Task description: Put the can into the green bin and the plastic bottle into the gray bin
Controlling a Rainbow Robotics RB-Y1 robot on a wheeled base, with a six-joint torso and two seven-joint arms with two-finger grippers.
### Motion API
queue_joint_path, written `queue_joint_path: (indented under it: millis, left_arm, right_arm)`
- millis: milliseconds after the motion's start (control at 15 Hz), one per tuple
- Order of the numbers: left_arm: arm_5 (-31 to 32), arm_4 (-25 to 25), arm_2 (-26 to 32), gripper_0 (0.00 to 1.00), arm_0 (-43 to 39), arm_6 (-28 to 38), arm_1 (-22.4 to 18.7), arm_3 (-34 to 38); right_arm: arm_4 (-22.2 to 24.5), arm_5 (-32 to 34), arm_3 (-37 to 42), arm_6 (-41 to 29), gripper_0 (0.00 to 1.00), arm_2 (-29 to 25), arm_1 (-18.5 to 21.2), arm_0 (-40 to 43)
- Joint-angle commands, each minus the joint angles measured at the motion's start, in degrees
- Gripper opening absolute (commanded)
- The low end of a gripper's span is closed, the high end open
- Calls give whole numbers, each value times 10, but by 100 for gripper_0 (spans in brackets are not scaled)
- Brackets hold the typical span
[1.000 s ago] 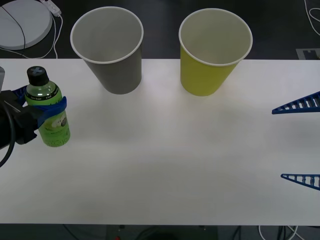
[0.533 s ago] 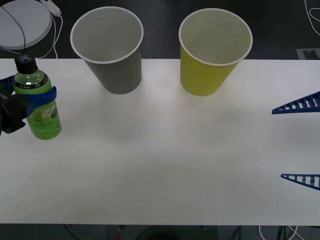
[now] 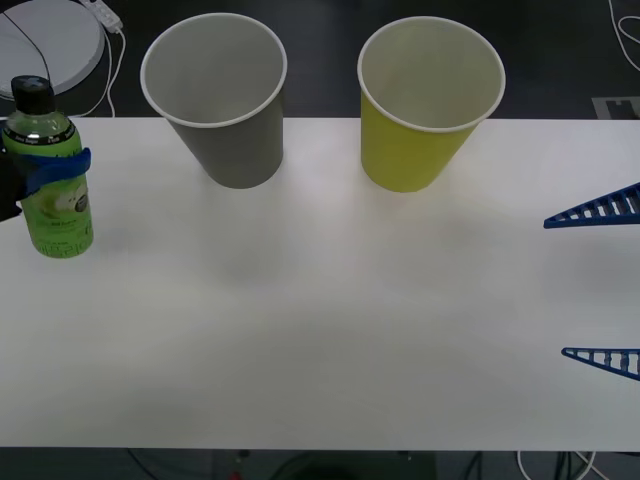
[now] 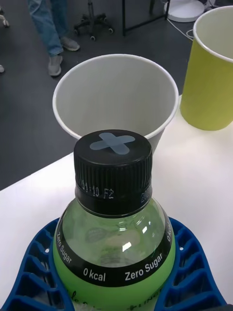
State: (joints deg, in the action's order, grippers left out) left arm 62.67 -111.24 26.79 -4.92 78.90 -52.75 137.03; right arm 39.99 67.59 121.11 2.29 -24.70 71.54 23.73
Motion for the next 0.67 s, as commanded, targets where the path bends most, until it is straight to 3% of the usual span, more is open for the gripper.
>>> queue_joint_path:
  millis: [67, 400, 667]
  left_arm:
    - [35, 49, 0, 0, 43, -1, -31, -41]
    - [122, 85, -17, 0, 135, -2, -92, -99]
    - [170, 107, -45, 0, 210, -17, -117, -138]
  right_arm:
    - [0, 0, 0, 0, 100, 0, 0, 0]
    - [0, 0, 0, 0, 100, 0, 0, 0]
    - [0, 0, 0, 0, 100, 0, 0, 0]
